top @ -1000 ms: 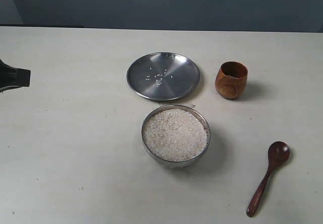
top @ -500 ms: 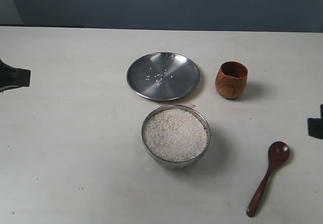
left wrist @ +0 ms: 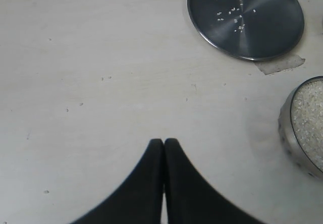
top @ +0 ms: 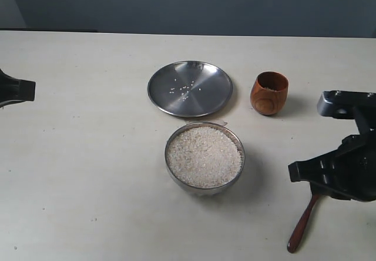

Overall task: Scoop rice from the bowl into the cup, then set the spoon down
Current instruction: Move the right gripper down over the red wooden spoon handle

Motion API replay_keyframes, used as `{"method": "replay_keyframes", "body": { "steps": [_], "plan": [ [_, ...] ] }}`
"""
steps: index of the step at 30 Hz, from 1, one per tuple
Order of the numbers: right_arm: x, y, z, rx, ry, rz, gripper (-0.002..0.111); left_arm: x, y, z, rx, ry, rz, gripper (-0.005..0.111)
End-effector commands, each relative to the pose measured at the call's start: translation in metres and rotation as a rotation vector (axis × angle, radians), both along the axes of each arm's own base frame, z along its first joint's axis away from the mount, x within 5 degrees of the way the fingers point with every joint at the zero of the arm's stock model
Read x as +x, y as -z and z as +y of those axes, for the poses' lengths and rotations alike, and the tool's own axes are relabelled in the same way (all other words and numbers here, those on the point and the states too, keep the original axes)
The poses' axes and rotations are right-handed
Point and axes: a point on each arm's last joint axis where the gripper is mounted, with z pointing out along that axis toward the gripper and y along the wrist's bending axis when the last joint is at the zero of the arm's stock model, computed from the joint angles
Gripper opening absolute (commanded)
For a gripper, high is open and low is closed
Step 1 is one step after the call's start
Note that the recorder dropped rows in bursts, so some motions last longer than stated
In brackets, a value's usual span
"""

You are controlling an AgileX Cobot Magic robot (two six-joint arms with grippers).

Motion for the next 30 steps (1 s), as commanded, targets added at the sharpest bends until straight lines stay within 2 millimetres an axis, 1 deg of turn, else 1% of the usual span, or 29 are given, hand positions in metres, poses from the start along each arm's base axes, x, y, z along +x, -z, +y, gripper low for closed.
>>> {"method": "replay_keyframes", "body": {
  "steps": [1,4,10,14,20,26,30],
  "plan": [
    [0.007,0.01,0.006,0.013,0.006,0.039,0.0,0.001,-0.002,0.0,0.002,0.001,-0.011,0.0],
    [0.011,0.018,0.01,0.037,0.007,0.058,0.0,0.001,-0.002,0.0,0.002,0.001,-0.011,0.0],
    [0.015,0.041,0.017,0.068,-0.002,0.114,0.0,0.001,-0.002,0.0,0.002,0.001,-0.011,0.0],
    [0.014,0.058,0.016,0.035,-0.015,0.156,0.0,0.001,-0.002,0.0,0.002,0.001,-0.011,0.0],
    [0.01,0.078,0.012,-0.017,-0.04,0.208,0.0,0.001,-0.002,0.0,0.002,0.001,-0.011,0.0],
    [0.009,0.081,0.008,-0.078,-0.109,0.211,0.0,0.001,-0.002,0.0,0.002,0.001,-0.011,0.0],
    [0.009,0.081,0.005,-0.105,-0.113,0.209,0.0,0.001,-0.002,0.0,0.002,0.001,-0.011,0.0]
  ]
}}
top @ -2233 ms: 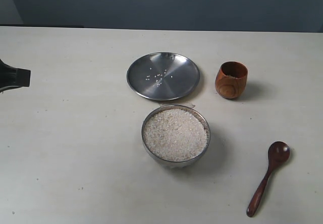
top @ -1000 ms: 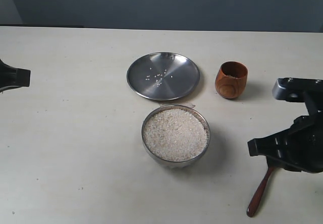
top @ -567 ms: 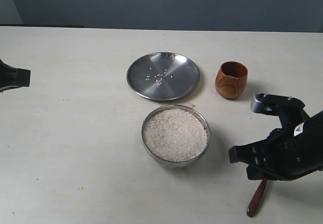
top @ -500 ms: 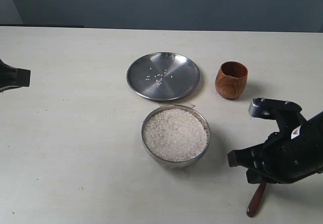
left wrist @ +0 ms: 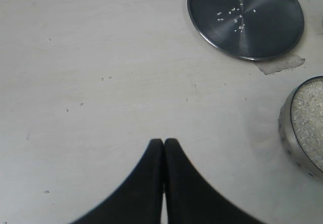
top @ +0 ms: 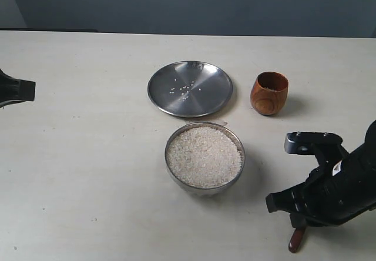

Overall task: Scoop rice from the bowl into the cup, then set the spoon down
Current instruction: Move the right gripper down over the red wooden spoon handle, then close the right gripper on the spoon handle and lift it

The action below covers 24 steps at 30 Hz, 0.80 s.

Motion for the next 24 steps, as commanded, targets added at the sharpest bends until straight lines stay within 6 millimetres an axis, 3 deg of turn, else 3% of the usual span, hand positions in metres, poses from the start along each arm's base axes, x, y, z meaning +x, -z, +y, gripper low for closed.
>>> {"method": "replay_keyframes", "body": {
  "steps": [1,6,11,14,18,19,24],
  "plan": [
    [-0.003,0.006,-0.008,-0.09,-0.05,0.016,0.0,0.001,-0.002,0.0,0.0,0.001,-0.011,0.0],
    [-0.001,0.002,-0.014,-0.177,-0.06,0.044,0.0,0.001,-0.002,0.0,0.0,0.001,-0.011,0.0],
    [0.01,-0.015,-0.02,-0.288,-0.071,0.054,0.0,0.001,-0.002,0.0,0.0,0.001,-0.011,0.0],
    [0.005,-0.023,-0.03,-0.389,-0.068,0.075,0.0,0.001,-0.002,0.0,0.0,0.001,-0.011,0.0],
    [0.002,-0.026,-0.029,-0.364,-0.003,0.087,0.001,0.001,-0.002,0.0,0.0,0.001,-0.011,0.0],
    [0.002,-0.026,-0.028,-0.35,0.007,0.085,0.002,0.001,-0.002,0.0,0.0,0.001,-0.011,0.0],
    [0.002,-0.025,-0.02,-0.255,0.076,0.084,0.031,0.001,-0.002,0.0,0.0,0.001,-0.011,0.0]
  ]
}}
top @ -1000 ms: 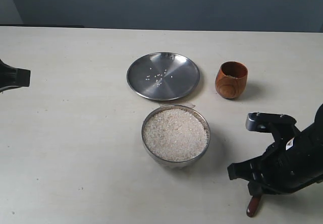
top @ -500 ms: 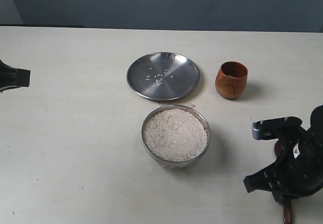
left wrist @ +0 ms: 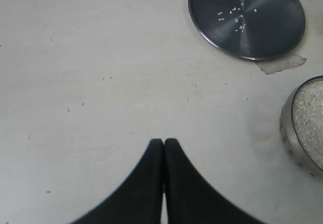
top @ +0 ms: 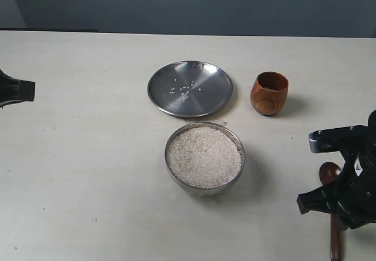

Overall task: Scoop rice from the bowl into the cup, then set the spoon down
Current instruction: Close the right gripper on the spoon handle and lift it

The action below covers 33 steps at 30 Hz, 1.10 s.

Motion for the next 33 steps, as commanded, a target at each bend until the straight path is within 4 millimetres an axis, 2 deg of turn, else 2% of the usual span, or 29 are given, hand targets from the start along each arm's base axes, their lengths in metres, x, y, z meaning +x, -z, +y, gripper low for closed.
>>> {"method": "replay_keyframes", "body": {
  "steps": [1,3,11,17,19,21,22,27,33],
  "plan": [
    [0.002,-0.002,0.005,0.052,0.041,-0.022,0.034,0.001,-0.002,-0.001,-0.003,0.0,-0.011,0.0],
    [0.001,-0.002,0.004,0.052,0.039,-0.019,0.037,0.001,-0.002,-0.001,-0.003,0.0,-0.011,0.0],
    [-0.016,0.019,-0.001,0.079,0.056,-0.03,0.037,0.001,-0.002,-0.001,-0.003,0.0,-0.011,0.0],
    [-0.019,0.026,-0.001,0.117,0.072,-0.08,0.036,0.001,-0.002,-0.001,-0.003,0.0,-0.011,0.0],
    [-0.019,0.026,-0.001,0.117,0.072,-0.08,0.028,0.001,-0.002,-0.001,-0.003,0.0,-0.011,0.0],
    [-0.02,0.027,-0.001,0.115,0.073,-0.076,0.006,0.001,-0.002,-0.001,-0.003,0.0,-0.011,0.0],
    [-0.02,0.027,-0.001,0.114,0.073,-0.074,0.0,0.001,-0.002,-0.001,-0.003,0.0,-0.011,0.0],
    [-0.016,0.031,0.0,0.113,0.06,-0.082,0.0,0.001,-0.002,-0.001,-0.003,0.0,-0.011,0.0],
    [0.007,0.016,0.002,0.056,-0.097,-0.154,0.0,0.001,-0.002,-0.001,-0.003,0.0,-0.011,0.0]
  ]
}}
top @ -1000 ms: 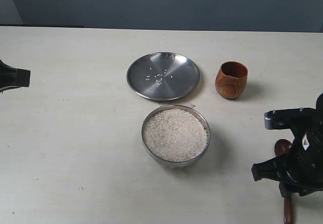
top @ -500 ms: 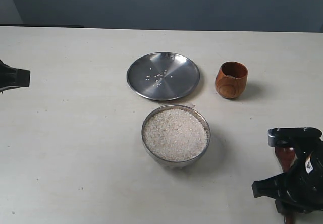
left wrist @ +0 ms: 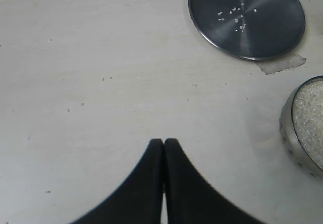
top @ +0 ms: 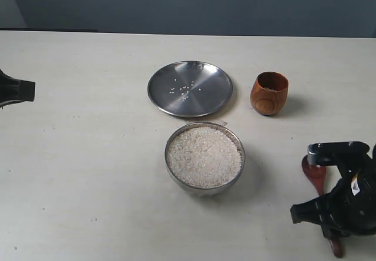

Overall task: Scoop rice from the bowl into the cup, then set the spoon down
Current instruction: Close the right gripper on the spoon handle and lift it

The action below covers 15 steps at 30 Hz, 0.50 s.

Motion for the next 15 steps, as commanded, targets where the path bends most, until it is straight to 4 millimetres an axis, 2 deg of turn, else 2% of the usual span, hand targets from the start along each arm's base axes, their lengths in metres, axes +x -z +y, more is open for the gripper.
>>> {"method": "replay_keyframes", "body": {
  "steps": [1,4,8,15],
  "plan": [
    [0.021,-0.013,0.001,-0.071,-0.151,-0.072,0.0,0.001,-0.002,-0.001,-0.003,0.0,-0.011,0.0],
    [0.031,-0.022,-0.001,-0.139,-0.319,-0.093,0.0,0.001,-0.002,-0.001,-0.003,0.0,-0.011,0.0],
    [0.039,-0.025,-0.006,-0.242,-0.482,-0.105,0.0,0.001,-0.002,-0.001,-0.003,0.0,-0.011,0.0],
    [0.048,-0.008,0.001,-0.212,-0.522,-0.125,0.0,0.001,-0.002,-0.001,-0.003,0.0,-0.011,0.0]
  ]
}}
